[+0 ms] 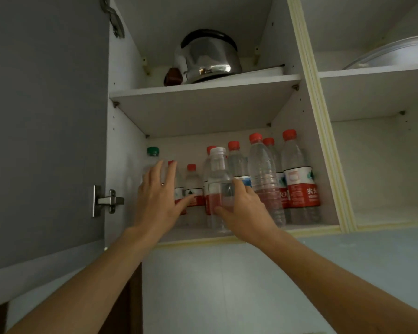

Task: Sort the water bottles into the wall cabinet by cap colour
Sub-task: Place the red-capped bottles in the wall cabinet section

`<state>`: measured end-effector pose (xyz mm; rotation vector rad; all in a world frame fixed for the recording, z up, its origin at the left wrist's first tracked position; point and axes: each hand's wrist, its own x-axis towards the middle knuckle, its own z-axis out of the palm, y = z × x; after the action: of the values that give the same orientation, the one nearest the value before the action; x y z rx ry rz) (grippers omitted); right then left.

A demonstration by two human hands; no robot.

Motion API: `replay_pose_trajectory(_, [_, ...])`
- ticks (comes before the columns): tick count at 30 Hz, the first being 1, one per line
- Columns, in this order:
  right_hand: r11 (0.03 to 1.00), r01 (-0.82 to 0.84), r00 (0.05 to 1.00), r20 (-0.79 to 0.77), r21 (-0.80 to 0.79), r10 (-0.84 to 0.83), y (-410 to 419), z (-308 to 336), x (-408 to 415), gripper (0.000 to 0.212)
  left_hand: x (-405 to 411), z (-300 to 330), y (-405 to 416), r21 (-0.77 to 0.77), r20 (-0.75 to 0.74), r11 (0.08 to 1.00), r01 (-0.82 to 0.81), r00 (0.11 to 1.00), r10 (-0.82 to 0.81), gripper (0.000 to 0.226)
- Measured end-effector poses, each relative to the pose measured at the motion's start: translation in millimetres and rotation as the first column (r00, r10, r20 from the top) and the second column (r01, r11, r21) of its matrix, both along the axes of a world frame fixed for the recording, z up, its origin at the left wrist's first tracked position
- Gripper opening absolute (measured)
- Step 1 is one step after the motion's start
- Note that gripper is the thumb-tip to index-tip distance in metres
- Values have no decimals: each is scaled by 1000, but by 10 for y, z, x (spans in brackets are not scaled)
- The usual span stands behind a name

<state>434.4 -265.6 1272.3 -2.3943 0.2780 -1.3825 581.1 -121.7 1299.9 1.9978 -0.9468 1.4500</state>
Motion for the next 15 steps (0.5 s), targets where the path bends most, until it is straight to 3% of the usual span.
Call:
replay_pose_trajectory(6, [999, 25, 999, 21, 42, -25, 72, 18, 235, 66, 144, -100, 95, -64, -139, 997, -53, 989, 43, 101])
replay_pose_trajectory(12, [996, -82, 996, -34, 36, 83, 124, 87, 435, 81, 364, -158, 142, -86, -296, 996, 13, 954, -38, 113])
replay_pose_trajectory(15, [986, -153, 981, -109, 69, 160, 167, 207, 579, 78, 420, -111, 177, -38, -324, 999, 5, 946, -17, 114])
